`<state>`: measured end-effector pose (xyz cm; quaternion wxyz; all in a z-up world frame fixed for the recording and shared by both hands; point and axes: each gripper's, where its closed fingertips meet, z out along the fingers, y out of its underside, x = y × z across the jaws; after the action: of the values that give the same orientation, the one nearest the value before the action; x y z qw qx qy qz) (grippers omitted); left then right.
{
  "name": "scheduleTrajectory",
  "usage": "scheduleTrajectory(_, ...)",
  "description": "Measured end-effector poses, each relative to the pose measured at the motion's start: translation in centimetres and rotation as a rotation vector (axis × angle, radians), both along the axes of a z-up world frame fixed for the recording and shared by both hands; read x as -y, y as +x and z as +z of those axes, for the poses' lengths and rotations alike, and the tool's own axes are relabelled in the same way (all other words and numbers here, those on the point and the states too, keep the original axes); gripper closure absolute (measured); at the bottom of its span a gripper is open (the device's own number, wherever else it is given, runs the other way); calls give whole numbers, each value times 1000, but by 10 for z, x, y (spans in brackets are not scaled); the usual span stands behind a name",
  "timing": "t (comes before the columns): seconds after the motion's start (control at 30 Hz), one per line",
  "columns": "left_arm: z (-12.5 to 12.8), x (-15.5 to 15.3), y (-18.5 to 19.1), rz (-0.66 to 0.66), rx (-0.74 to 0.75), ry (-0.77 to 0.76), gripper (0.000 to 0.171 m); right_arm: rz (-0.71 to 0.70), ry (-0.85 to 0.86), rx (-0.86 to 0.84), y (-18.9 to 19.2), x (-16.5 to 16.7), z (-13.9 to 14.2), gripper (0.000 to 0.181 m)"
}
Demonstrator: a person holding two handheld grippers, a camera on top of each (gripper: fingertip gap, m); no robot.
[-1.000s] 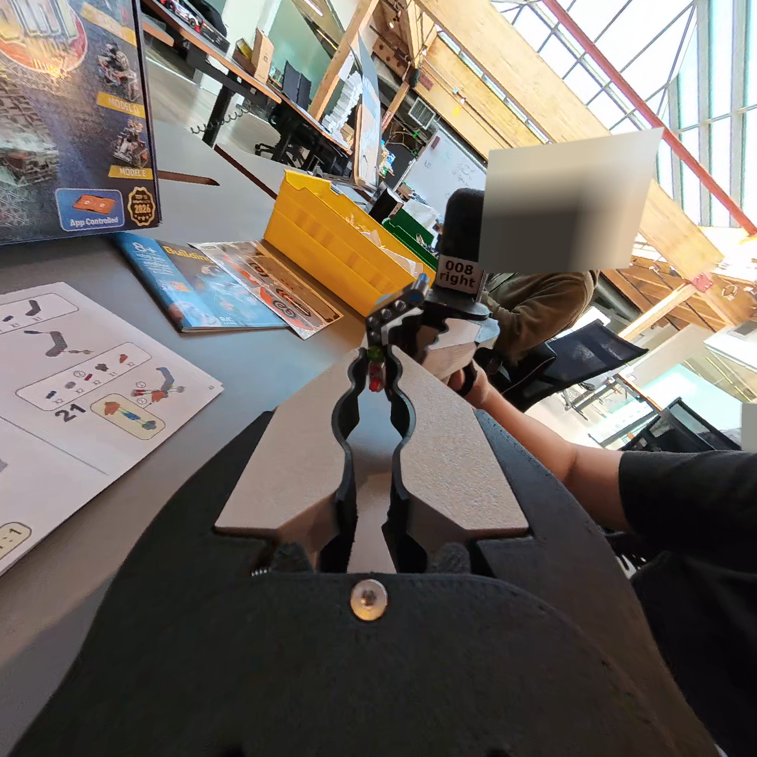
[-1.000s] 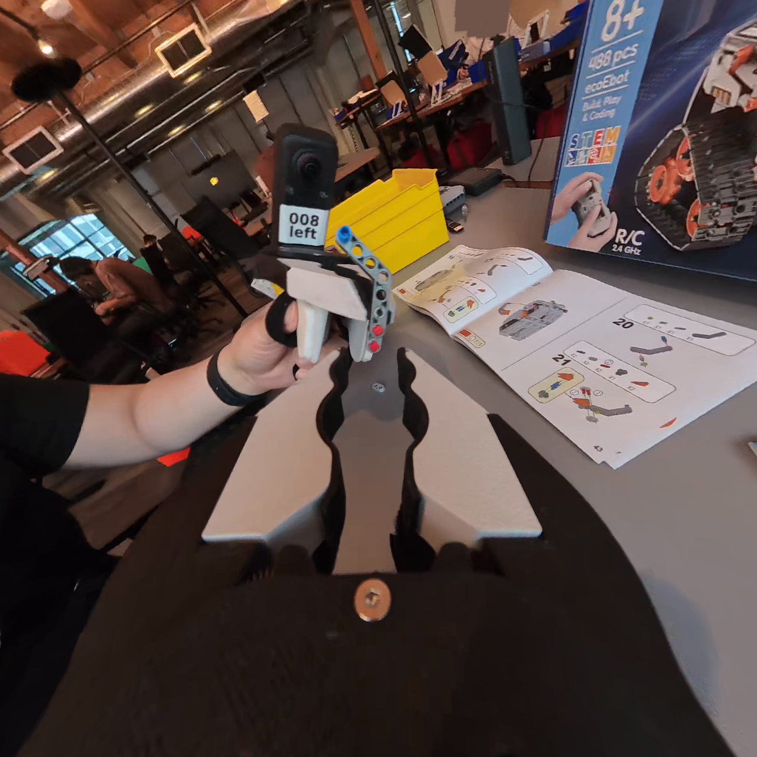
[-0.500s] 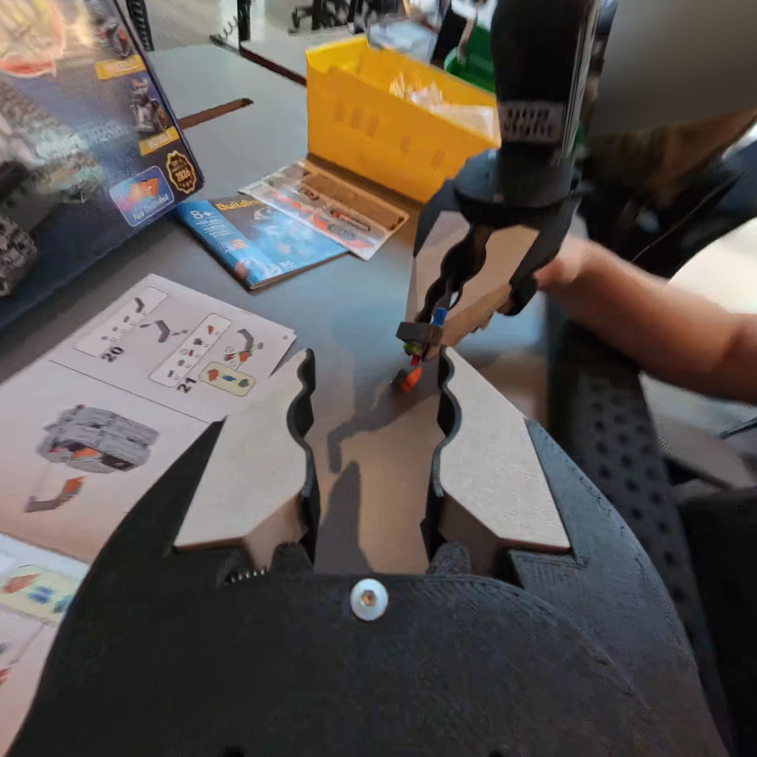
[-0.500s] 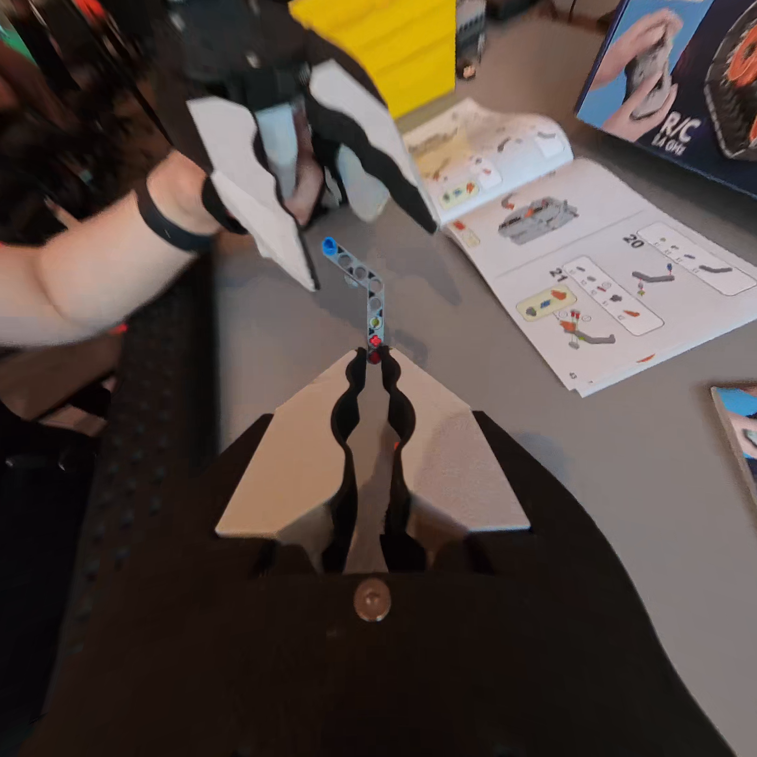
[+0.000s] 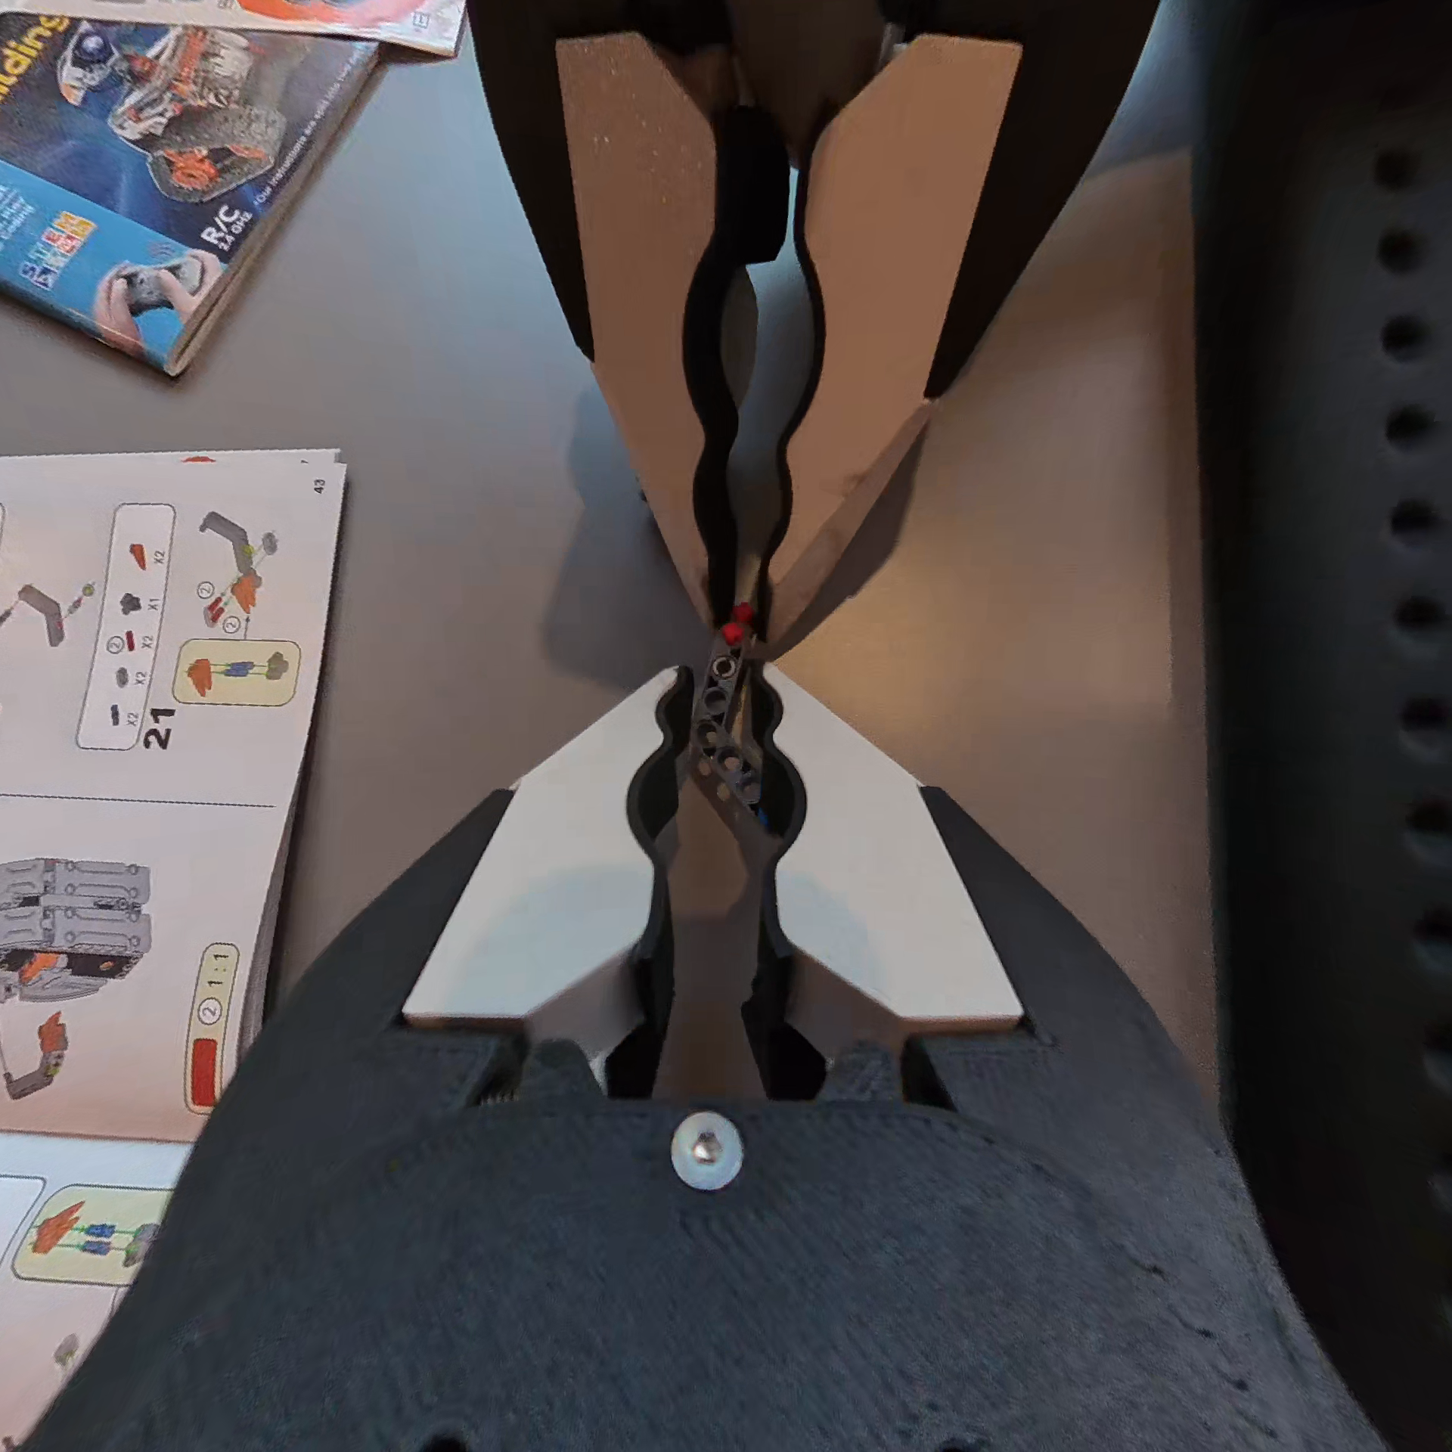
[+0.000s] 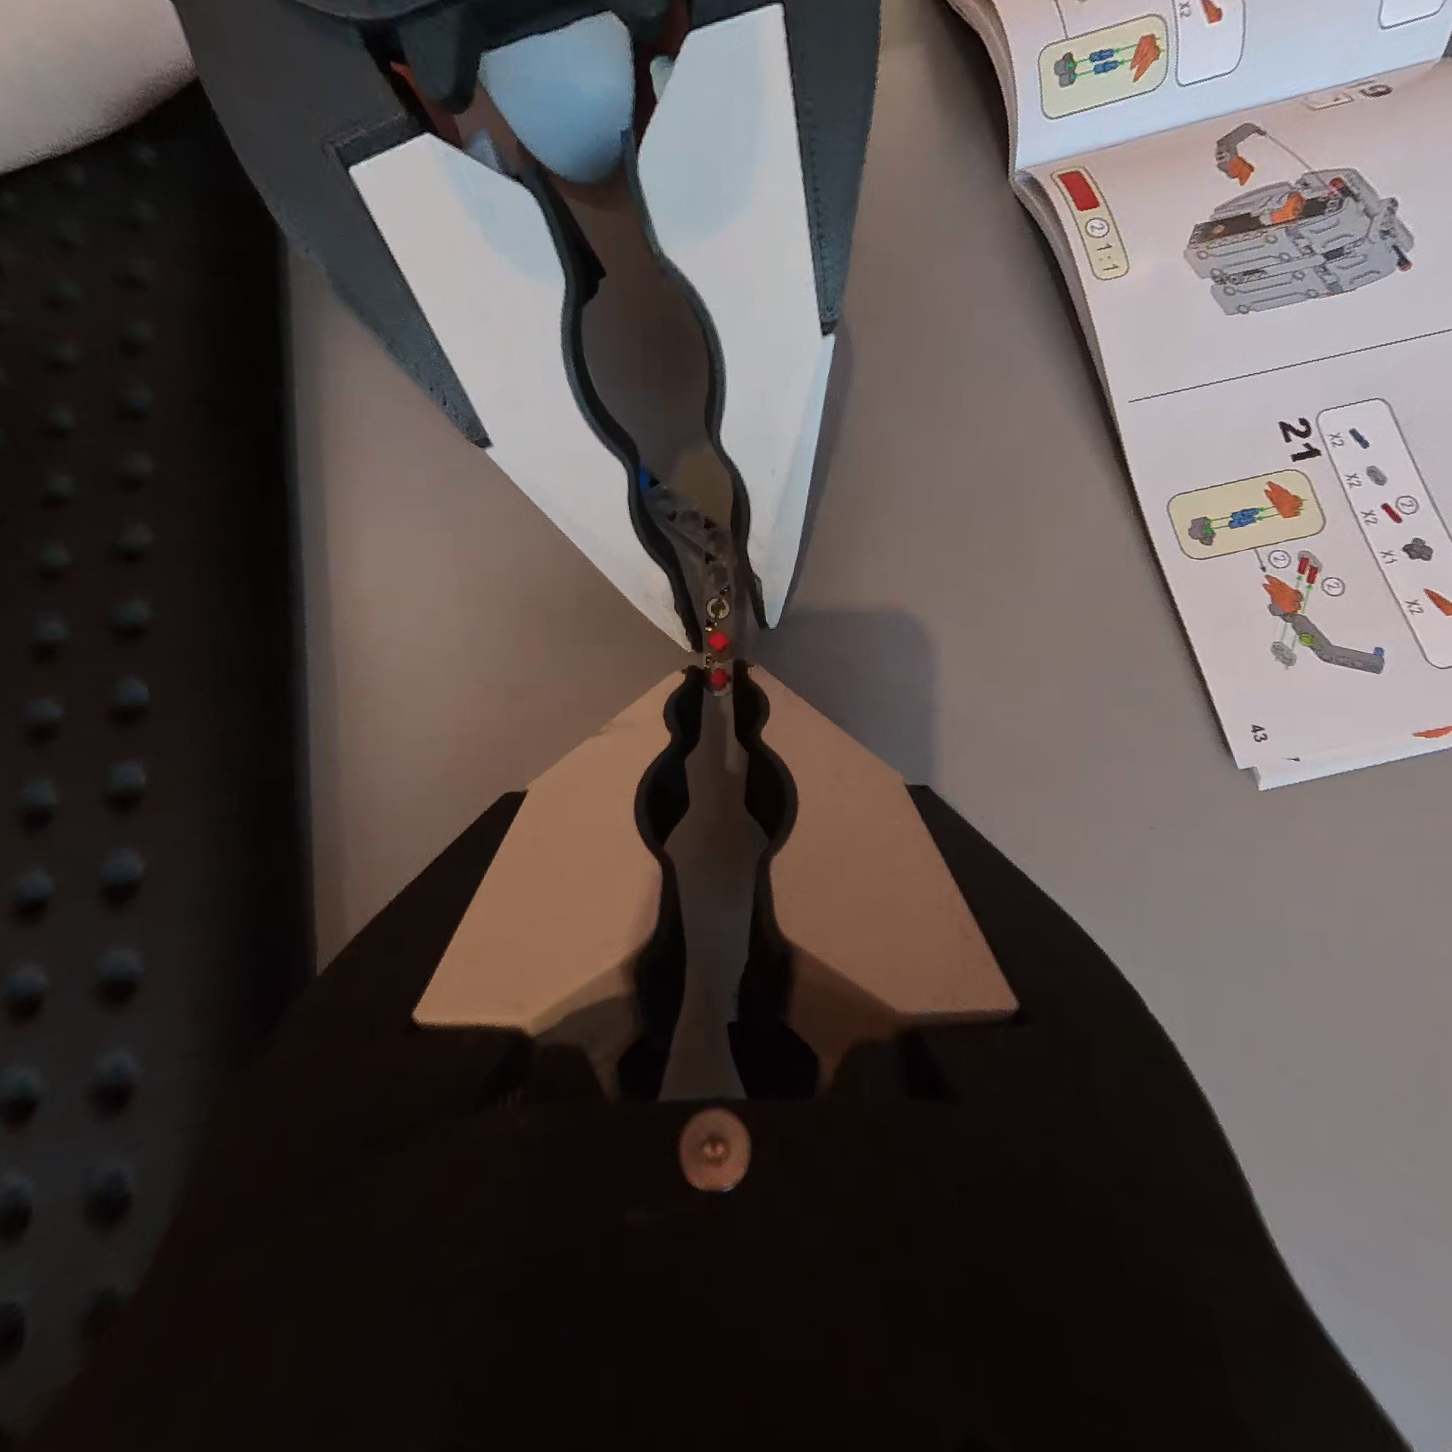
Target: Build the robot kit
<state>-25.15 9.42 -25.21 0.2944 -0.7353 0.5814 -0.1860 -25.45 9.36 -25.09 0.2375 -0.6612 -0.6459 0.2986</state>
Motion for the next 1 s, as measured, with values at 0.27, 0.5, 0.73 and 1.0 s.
scheduleTrajectory(0.27, 1, 3, -1, -3, 12, -41, 160, 31, -73, -108, 4, 4, 17, 173)
scheduleTrajectory(0.5, -2, 7, -3, -5, -1, -77, 161, 49, -9, -36, -1, 7, 3, 174)
scheduleTrajectory(0.73, 3, 9, 1, -19, 38, -93, 158, 42, -33, -31, -1, 9, 3, 174)
scheduleTrajectory(1.0, 0, 13, 5, -51, 4, -54, 166, 57, -15, -22, 0, 10, 2, 174)
